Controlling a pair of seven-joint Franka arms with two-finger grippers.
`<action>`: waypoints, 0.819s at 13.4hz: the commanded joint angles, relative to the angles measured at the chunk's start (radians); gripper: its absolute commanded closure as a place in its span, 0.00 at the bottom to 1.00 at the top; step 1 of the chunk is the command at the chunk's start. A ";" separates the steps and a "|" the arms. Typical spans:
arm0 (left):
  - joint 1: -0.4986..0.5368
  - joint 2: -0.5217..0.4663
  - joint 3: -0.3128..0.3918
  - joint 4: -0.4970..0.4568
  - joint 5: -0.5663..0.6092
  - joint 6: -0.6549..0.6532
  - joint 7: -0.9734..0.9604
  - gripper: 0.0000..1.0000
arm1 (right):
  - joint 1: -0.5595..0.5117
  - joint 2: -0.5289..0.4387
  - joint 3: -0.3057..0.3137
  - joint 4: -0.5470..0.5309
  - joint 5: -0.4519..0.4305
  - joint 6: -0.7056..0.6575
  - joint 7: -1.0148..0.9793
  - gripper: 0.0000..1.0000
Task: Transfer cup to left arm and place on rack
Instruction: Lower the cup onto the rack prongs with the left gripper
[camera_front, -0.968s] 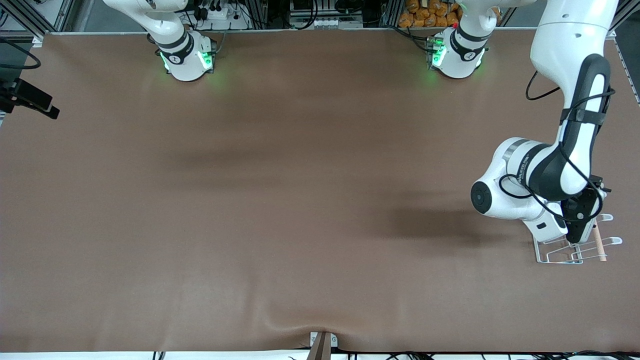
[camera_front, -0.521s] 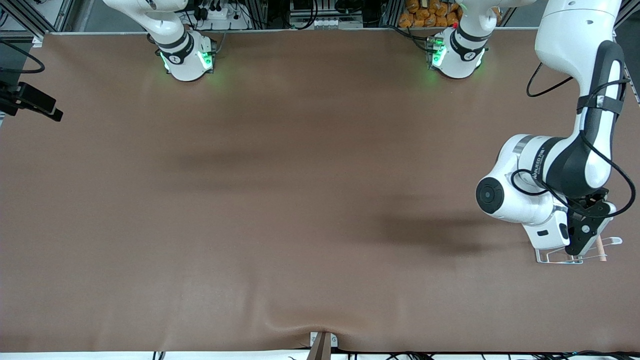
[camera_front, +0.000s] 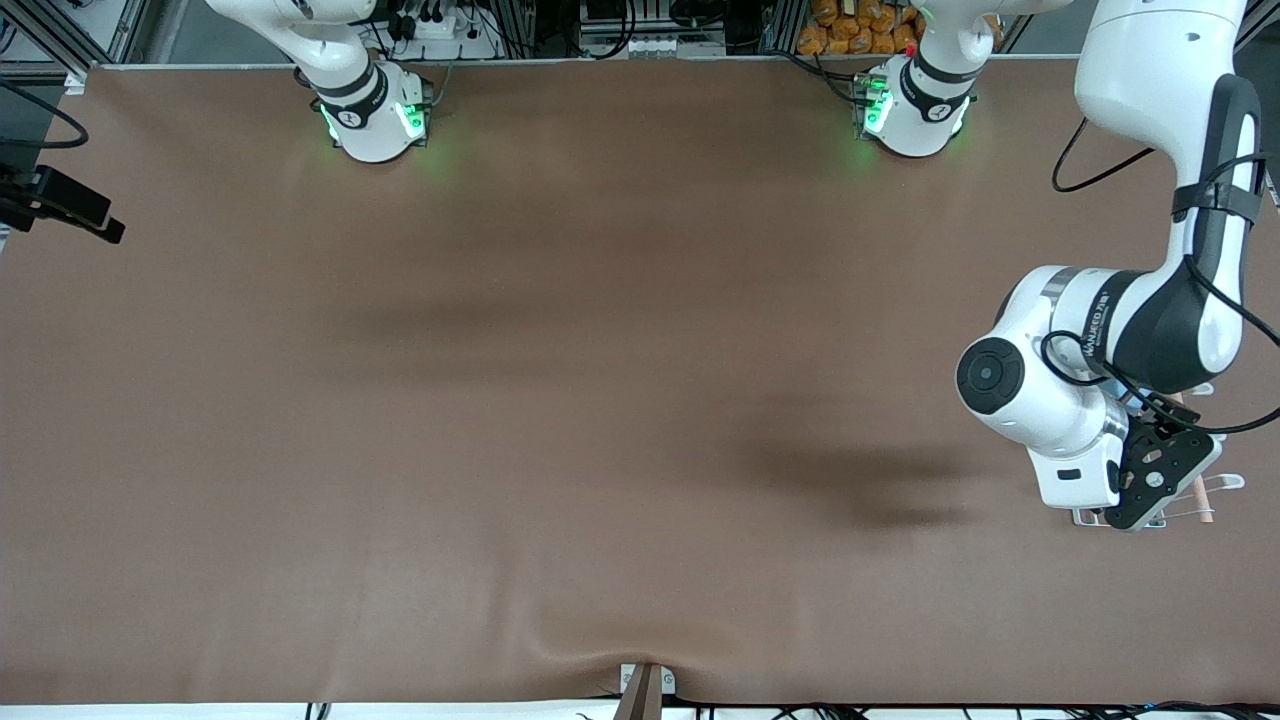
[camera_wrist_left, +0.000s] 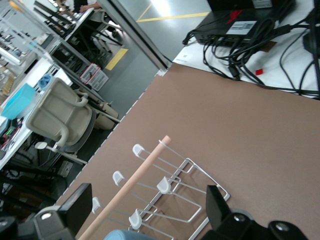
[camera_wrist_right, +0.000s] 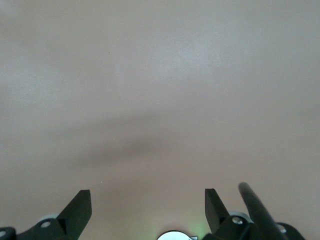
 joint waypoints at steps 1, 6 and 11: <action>0.013 -0.027 -0.011 0.008 -0.062 0.037 0.073 0.00 | -0.007 0.006 0.006 0.018 -0.003 -0.034 0.000 0.00; 0.020 -0.037 -0.029 0.067 -0.136 0.089 0.262 0.00 | -0.004 0.007 0.006 0.018 0.003 -0.032 0.003 0.00; 0.051 -0.068 -0.031 0.094 -0.295 0.135 0.484 0.00 | -0.013 0.006 0.005 0.016 0.002 -0.035 0.000 0.00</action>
